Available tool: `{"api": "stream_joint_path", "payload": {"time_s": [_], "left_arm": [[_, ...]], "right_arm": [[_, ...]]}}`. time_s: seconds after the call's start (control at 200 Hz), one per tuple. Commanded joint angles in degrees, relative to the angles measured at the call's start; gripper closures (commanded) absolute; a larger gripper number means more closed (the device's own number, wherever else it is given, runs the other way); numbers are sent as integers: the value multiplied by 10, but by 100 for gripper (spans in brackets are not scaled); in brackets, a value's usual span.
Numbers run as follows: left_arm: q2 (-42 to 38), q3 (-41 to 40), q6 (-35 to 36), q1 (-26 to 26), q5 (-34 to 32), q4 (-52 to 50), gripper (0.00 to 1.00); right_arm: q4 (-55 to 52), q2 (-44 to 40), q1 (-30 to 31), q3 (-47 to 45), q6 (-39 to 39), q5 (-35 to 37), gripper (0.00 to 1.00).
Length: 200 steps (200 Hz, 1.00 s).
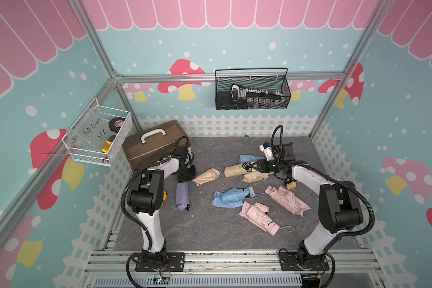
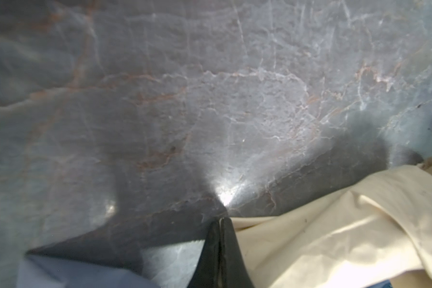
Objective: Take umbrellas out of sleeves
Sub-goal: Take out the umbrella from the umbrella sleeve, then place the umbrella in the umbrella sleeve.
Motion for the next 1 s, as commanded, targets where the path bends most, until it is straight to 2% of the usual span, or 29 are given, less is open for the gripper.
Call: {"api": "stream_joint_path", "payload": {"time_s": [0.0,0.07,0.14,0.235,0.35,0.51,0.59,0.83,0.996], "left_arm": [[-3,3,12,7,-22,-18,100],[0,5,11,4,-6,-13,100],[1,9,11,-3,-7,-15,100],[7,12,7,-6,-12,-18,100],[13,8,10,-9,-14,-19,100],[19,9,21,-14,-38,-30,100],[20,9,25,-15,-35,-30,100],[24,12,31,-11,-45,-35,100],[24,14,37,-16,-26,-23,100]], "right_arm": [[40,4,-17,-38,39,-54,100],[128,16,-20,-55,113,-113,100],[230,24,-20,-74,194,-143,100],[350,38,-28,-96,288,-144,100],[487,72,-33,-118,393,-178,100],[694,113,-35,-142,542,-169,100],[732,140,-35,-142,570,-166,100],[806,144,-38,-147,618,-171,100],[808,134,-37,-138,629,-189,100]]}}
